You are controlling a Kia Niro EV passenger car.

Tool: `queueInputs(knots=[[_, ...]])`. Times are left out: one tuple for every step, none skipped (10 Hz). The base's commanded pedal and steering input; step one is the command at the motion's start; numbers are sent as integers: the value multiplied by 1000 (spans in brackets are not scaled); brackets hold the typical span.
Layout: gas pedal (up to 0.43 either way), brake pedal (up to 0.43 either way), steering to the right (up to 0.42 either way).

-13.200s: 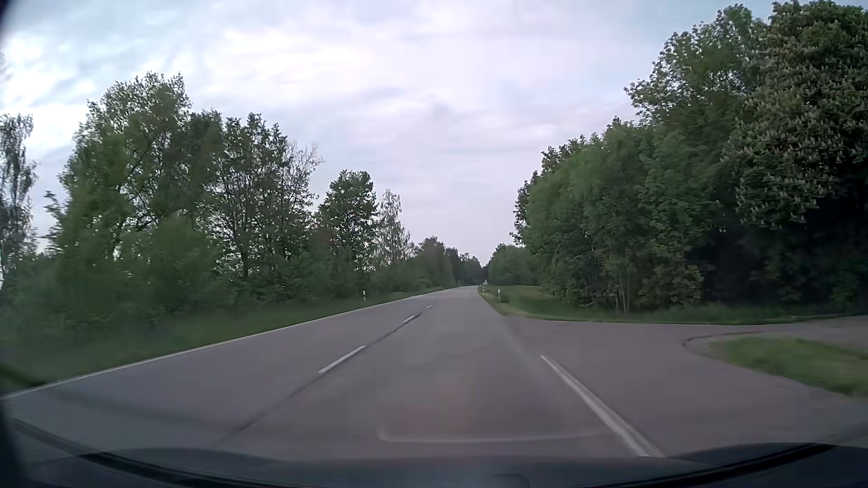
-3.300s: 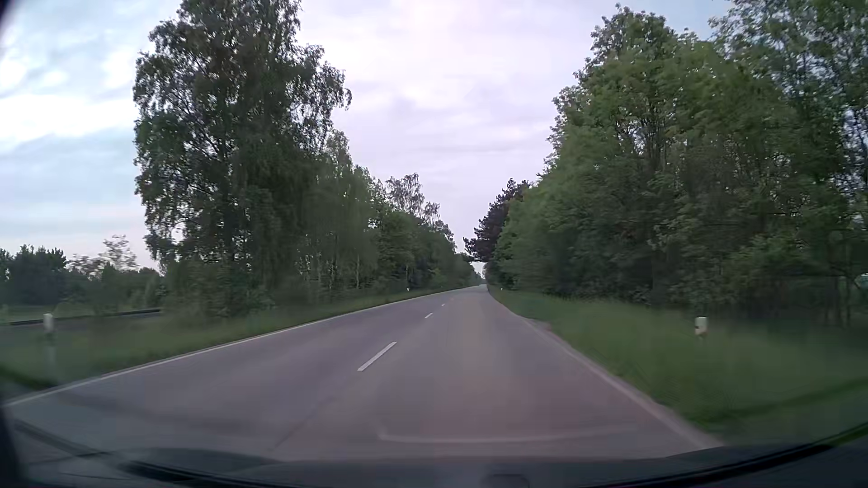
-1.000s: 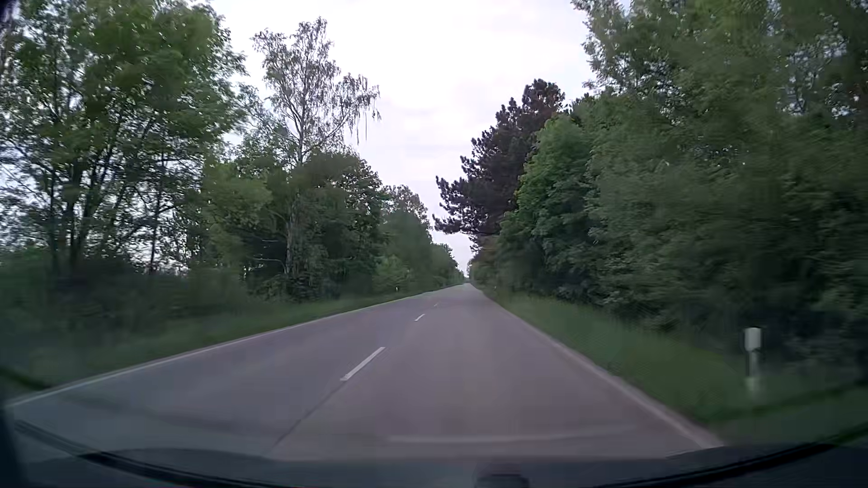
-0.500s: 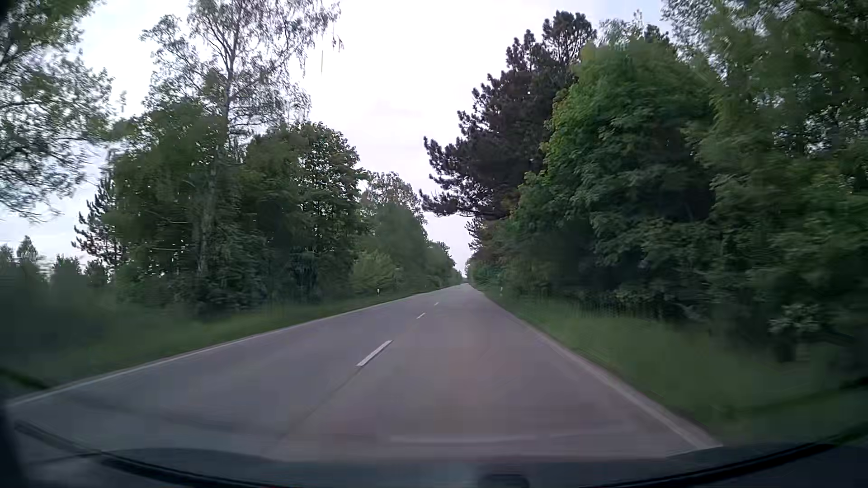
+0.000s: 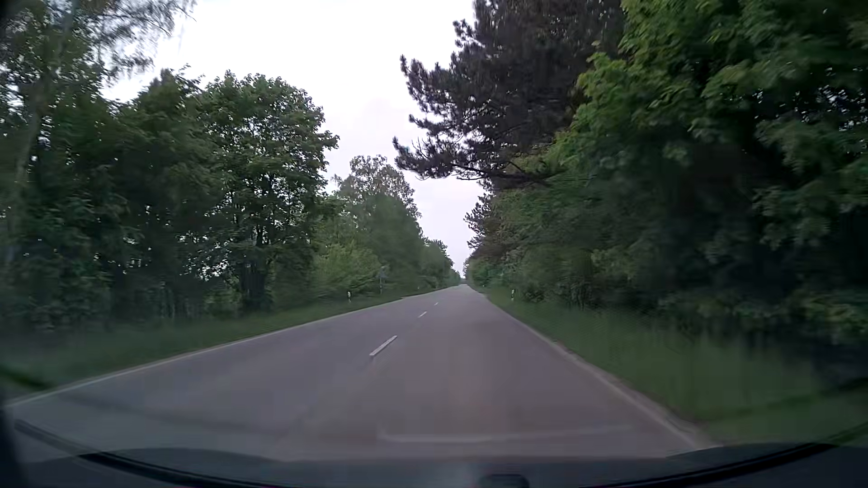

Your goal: Follow the waypoints while adhering to traffic rules and regulations

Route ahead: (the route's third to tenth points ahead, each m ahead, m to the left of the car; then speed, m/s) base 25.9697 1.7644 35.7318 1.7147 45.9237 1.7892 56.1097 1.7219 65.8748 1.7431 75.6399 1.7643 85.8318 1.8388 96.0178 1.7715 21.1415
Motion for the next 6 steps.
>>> queueInputs(knots=[[189, 0, 1], [189, 0, 1], [189, 0, 0], [177, 0, 0], [177, 0, 0], [177, 0, 0]])
